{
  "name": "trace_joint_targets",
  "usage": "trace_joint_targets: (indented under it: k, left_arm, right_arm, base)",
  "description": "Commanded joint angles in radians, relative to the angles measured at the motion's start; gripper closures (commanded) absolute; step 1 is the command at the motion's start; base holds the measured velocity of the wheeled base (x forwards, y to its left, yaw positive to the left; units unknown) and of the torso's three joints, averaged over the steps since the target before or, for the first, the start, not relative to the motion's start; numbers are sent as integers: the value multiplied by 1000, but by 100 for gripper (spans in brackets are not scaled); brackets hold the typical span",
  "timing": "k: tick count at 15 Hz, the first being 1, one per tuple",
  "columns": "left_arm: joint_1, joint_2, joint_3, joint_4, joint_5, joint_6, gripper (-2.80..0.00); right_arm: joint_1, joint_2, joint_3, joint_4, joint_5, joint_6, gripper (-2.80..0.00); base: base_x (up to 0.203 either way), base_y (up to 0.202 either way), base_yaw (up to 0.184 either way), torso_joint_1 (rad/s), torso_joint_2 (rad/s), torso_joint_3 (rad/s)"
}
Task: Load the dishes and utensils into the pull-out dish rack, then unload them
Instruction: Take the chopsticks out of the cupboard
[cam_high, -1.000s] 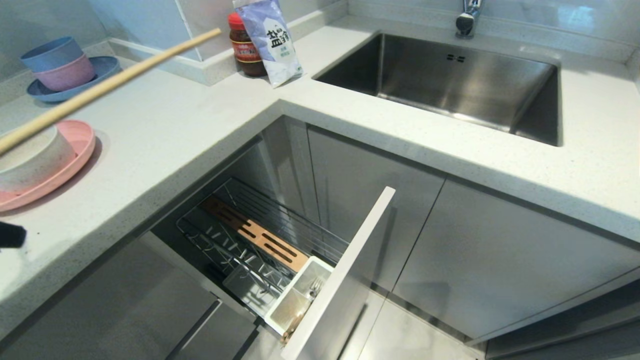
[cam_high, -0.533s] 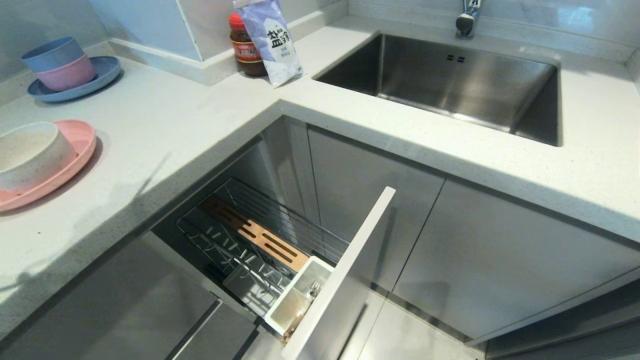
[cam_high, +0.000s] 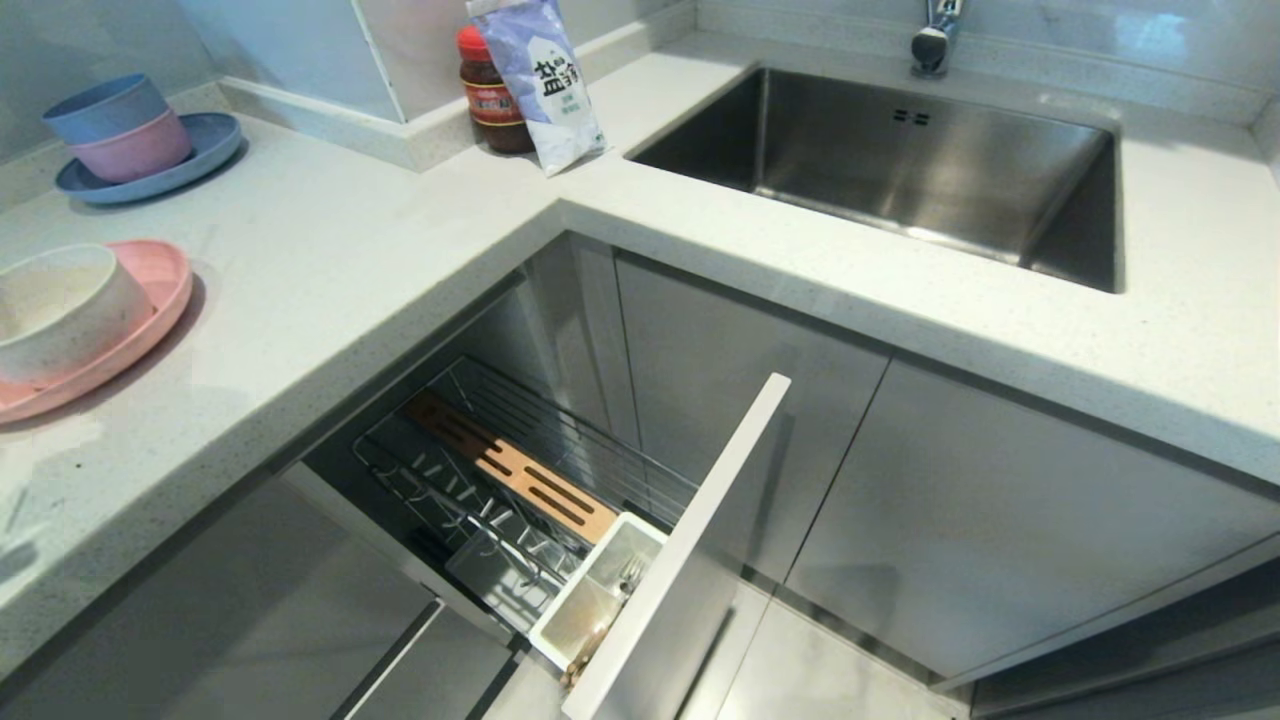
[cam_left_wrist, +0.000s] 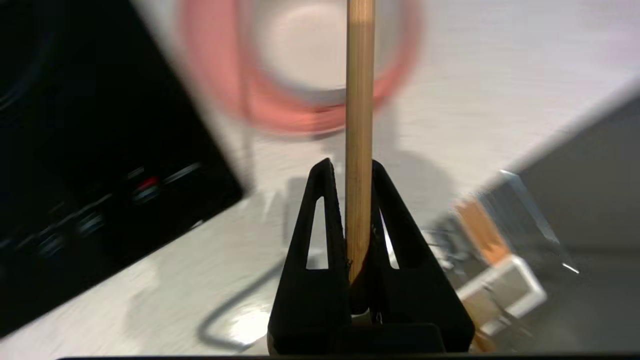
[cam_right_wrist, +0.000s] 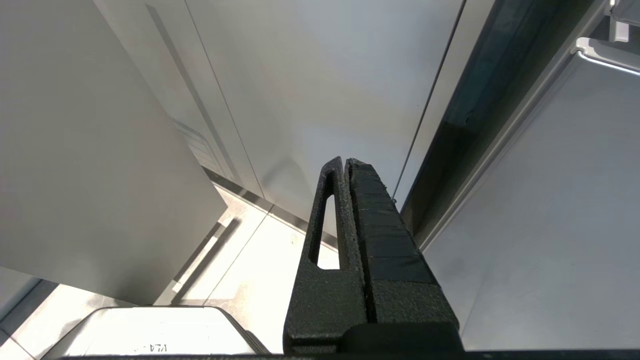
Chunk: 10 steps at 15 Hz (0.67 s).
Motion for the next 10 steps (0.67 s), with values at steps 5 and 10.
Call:
trace_joint_targets:
  k: [5,10]
  left_arm:
    - [388,51,189,12,59,-37,0]
    - [417,181,152,120,-31,-47,0]
  right_arm:
    - [0,-3,2,0,0,0,0]
    - [0,-3,2,0,0,0,0]
  base:
    - [0,0,0,0,0,0]
    - [0,0,0,0,0,0]
